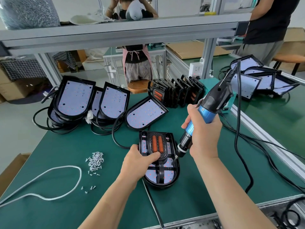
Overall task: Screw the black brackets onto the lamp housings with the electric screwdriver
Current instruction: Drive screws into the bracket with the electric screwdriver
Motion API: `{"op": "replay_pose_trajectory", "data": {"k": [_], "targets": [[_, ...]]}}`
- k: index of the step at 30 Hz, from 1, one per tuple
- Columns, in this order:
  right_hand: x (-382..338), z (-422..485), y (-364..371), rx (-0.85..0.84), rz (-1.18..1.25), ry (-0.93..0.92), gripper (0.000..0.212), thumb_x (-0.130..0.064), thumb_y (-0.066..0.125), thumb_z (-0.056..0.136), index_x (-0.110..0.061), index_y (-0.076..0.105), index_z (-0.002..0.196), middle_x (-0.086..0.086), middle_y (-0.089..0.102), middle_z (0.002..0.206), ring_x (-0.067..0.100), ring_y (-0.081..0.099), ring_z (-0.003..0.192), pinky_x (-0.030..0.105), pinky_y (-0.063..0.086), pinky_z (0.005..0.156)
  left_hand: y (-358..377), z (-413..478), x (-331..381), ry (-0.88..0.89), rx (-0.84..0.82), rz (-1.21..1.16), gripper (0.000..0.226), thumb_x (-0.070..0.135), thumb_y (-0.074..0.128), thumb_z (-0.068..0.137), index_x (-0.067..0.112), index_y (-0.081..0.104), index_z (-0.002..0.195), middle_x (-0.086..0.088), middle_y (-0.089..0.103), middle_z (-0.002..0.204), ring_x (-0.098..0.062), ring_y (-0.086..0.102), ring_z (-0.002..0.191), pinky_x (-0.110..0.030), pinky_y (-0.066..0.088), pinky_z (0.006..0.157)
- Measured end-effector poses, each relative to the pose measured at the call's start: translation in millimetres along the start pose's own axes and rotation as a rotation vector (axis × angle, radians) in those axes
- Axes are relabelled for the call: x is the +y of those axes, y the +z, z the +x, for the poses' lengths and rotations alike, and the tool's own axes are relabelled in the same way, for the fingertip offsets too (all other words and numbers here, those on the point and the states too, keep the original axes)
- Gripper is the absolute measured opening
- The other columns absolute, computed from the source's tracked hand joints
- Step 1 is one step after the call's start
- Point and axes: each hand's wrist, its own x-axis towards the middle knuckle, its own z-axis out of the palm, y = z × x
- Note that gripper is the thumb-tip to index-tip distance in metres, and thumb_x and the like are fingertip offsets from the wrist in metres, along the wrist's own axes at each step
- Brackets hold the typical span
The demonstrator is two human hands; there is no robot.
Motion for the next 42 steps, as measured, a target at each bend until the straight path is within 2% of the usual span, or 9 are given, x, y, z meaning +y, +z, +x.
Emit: {"op": "replay_pose_trajectory", "data": {"k": [5, 14, 19, 23, 28, 32, 37, 42], "targets": [[3.2, -2.0, 1.4, -0.017, -0.006, 0.005, 0.016, -0.023, 0.073, 0.080, -0.014, 0.060, 0.084, -0.001, 0.054, 0.057, 0.019, 0.053, 0.048, 0.028, 0.050, 0.056, 0.4, -1.9, 2.5, 0.006, -0.002, -0.011, 0.061, 0.053, 0.077, 0.053, 0.020, 0.058, 0.100, 0.004, 0.071, 0.098, -0.021, 0.067, 0.096, -0.047, 0.053, 0.093], [8.6, -7.6, 7.5, -0.117, -0.059, -0.059, 0.019, -0.021, 0.074, 0.082, -0.011, 0.058, 0.085, 0.001, 0.054, 0.056, 0.017, 0.053, 0.045, 0.022, 0.048, 0.052, 1.2, -2.2, 1.6, 0.009, -0.003, -0.011, 0.062, 0.055, 0.076, 0.053, 0.023, 0.057, 0.102, 0.005, 0.071, 0.100, -0.020, 0.067, 0.097, -0.047, 0.053, 0.093], [11.2, -11.5, 10.1, -0.178, -0.080, -0.090, 0.020, -0.021, 0.074, 0.082, -0.010, 0.060, 0.089, 0.001, 0.057, 0.061, 0.017, 0.055, 0.045, 0.016, 0.050, 0.056, 2.8, -3.0, 1.5, 0.023, -0.004, -0.023, 0.061, 0.054, 0.076, 0.053, 0.022, 0.057, 0.101, 0.004, 0.072, 0.099, -0.021, 0.067, 0.096, -0.048, 0.053, 0.092], [12.5, -11.8, 11.2, -0.198, -0.086, -0.088, 0.024, -0.021, 0.075, 0.081, -0.007, 0.058, 0.089, 0.002, 0.057, 0.061, 0.017, 0.054, 0.044, 0.020, 0.049, 0.054, 3.6, -1.6, 1.7, 0.035, 0.003, -0.023, 0.062, 0.055, 0.076, 0.053, 0.021, 0.057, 0.101, 0.004, 0.072, 0.098, -0.021, 0.067, 0.095, -0.048, 0.054, 0.091], [13.1, -10.2, 12.0, -0.244, -0.106, -0.076, 0.022, -0.019, 0.073, 0.079, -0.009, 0.052, 0.080, 0.000, 0.054, 0.052, 0.016, 0.051, 0.043, 0.023, 0.045, 0.050, 3.9, -1.4, 0.8, 0.041, 0.018, -0.022, 0.061, 0.054, 0.076, 0.052, 0.020, 0.058, 0.099, 0.004, 0.071, 0.097, -0.021, 0.067, 0.094, -0.048, 0.054, 0.090], [14.7, -8.8, 10.6, -0.323, -0.106, -0.071, 0.021, -0.020, 0.073, 0.079, -0.012, 0.053, 0.077, 0.001, 0.052, 0.049, 0.017, 0.048, 0.043, 0.025, 0.044, 0.051, 4.6, -3.0, 1.7, 0.037, 0.023, -0.025, 0.056, 0.052, 0.076, 0.053, 0.021, 0.058, 0.096, 0.003, 0.072, 0.094, -0.021, 0.068, 0.090, -0.048, 0.055, 0.088], [14.1, -0.6, 3.7, -0.473, -0.041, -0.018, 0.013, -0.027, 0.072, 0.076, -0.029, 0.060, 0.071, 0.006, 0.052, 0.049, 0.023, 0.046, 0.048, 0.030, 0.043, 0.055, 4.5, -4.8, 2.6, 0.035, 0.017, -0.033, 0.056, 0.052, 0.077, 0.053, 0.023, 0.058, 0.098, 0.004, 0.072, 0.096, -0.020, 0.068, 0.092, -0.048, 0.055, 0.089], [11.5, 5.7, 4.4, -0.617, 0.013, 0.000, 0.008, -0.020, 0.071, 0.081, -0.021, 0.063, 0.083, 0.006, 0.052, 0.054, 0.023, 0.048, 0.048, 0.023, 0.047, 0.061, 2.5, -6.4, 2.6, 0.030, 0.004, -0.043, 0.057, 0.050, 0.078, 0.055, 0.021, 0.058, 0.100, 0.003, 0.072, 0.099, -0.021, 0.068, 0.095, -0.048, 0.054, 0.092]]}}
